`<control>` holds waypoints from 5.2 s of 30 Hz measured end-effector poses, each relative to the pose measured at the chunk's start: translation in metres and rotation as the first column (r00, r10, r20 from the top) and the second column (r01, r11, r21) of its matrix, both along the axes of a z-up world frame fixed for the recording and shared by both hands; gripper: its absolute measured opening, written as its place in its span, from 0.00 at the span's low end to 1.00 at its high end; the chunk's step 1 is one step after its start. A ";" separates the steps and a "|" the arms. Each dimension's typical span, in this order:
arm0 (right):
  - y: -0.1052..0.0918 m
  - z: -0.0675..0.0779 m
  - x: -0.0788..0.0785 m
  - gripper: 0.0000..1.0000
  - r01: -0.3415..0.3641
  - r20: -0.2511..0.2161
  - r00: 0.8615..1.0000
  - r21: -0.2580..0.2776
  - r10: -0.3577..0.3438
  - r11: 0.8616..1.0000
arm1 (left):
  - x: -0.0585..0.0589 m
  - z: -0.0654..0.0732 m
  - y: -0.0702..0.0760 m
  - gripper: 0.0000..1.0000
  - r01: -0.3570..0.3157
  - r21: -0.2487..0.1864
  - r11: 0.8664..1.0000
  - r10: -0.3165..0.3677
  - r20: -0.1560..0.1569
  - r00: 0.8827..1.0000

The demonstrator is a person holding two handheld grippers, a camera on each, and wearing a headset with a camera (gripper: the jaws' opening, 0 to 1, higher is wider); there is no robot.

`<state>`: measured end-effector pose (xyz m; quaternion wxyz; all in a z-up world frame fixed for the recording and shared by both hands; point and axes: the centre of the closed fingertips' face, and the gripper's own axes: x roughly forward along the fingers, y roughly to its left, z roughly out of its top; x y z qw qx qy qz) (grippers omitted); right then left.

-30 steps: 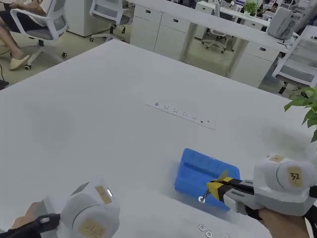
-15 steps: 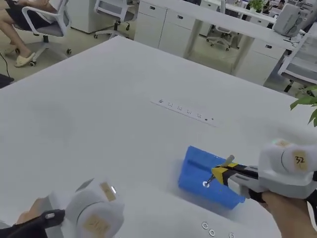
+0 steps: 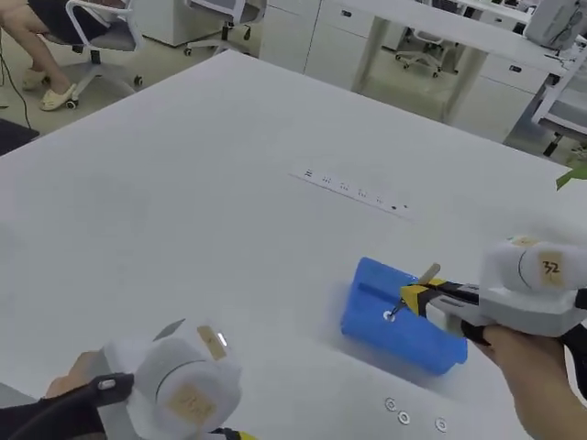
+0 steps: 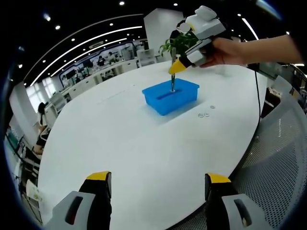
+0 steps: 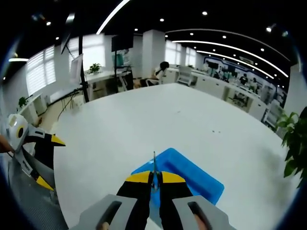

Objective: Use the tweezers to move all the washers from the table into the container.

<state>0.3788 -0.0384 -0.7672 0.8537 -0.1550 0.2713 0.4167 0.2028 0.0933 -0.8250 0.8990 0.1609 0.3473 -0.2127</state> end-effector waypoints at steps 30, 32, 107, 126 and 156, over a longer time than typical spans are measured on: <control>0.008 -0.049 0.019 0.02 0.014 -0.063 0.998 -0.051 -0.017 0.999 | -0.001 -0.006 0.001 0.80 -0.002 0.001 1.000 0.002 -0.026 1.000; 0.009 -0.050 0.021 0.02 0.019 -0.066 0.998 -0.046 -0.022 0.999 | -0.001 -0.006 0.001 0.80 -0.003 0.002 1.000 0.003 -0.027 1.000; -0.036 -0.033 -0.068 0.03 0.030 -0.064 0.997 -0.015 -0.031 0.999 | 0.000 0.000 0.002 0.79 0.000 0.009 1.000 0.000 0.000 1.000; -0.042 -0.056 -0.074 0.03 0.058 -0.121 0.991 -0.031 -0.061 0.998 | -0.001 -0.001 0.003 0.78 -0.002 0.010 1.000 0.002 -0.005 1.000; -0.046 -0.057 -0.072 0.02 0.074 -0.131 0.988 -0.036 -0.078 0.997 | -0.001 -0.002 0.002 0.77 0.007 0.018 1.000 -0.006 -0.010 1.000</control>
